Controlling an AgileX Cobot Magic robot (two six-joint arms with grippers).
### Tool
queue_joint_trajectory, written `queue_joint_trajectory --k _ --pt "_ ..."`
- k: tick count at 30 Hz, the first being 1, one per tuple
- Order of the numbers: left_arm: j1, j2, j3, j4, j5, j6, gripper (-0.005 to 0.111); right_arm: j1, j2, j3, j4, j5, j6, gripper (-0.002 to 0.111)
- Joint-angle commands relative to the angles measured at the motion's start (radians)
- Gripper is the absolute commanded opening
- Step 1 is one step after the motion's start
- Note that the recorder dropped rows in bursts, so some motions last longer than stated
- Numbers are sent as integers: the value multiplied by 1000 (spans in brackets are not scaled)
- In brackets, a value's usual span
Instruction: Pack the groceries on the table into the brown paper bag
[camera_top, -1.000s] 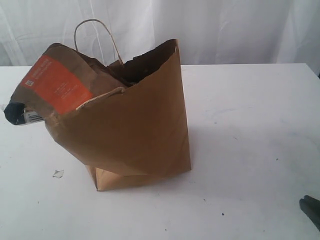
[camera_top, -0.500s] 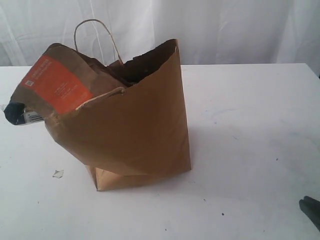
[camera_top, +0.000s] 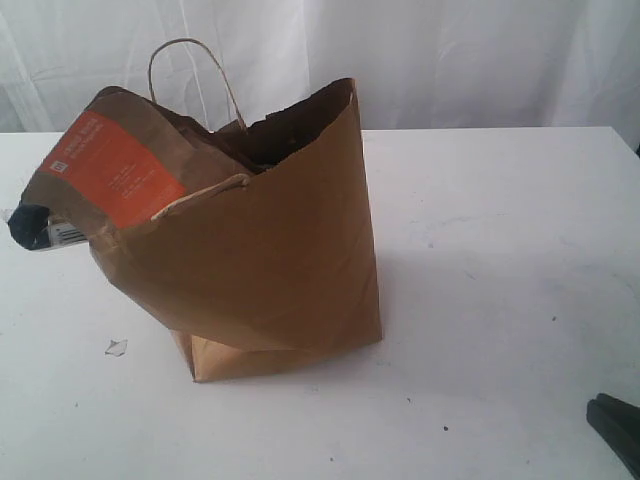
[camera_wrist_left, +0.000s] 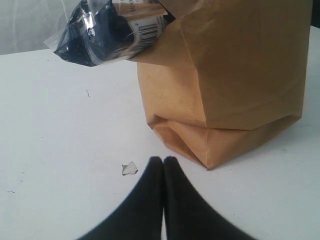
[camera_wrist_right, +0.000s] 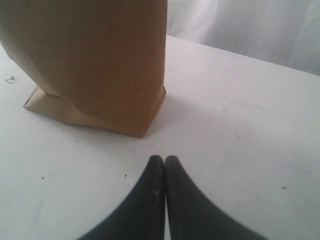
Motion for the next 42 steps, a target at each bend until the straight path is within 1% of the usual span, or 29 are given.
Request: queue_joint_trajectory --k 1,5,8,15,18,23,28,30,42 --pt "3 -4 2 -3 0 -1 0 -4 -7 5 7 25 -1 0" --pt "3 -4 2 -3 0 -1 0 -4 -7 5 0 12 -1 0" --pt "3 -4 2 -3 0 -1 0 -4 -7 5 -28 -90 -12 0" --pt "3 -4 2 -3 0 -1 0 -4 -7 5 -35 -95 17 0" --pt "3 -4 2 -3 0 -1 0 -49 -7 5 -35 -95 19 0" --pt "3 -4 2 -3 0 -1 0 -246 -7 5 -35 -98 34 0" --pt "3 -4 2 -3 0 -1 0 -358 -7 5 -35 -98 34 0" --pt "3 -4 2 -3 0 -1 0 -373 -7 5 -35 -98 34 0" --pt "3 -4 2 -3 0 -1 0 -372 -7 5 -35 -96 34 0"
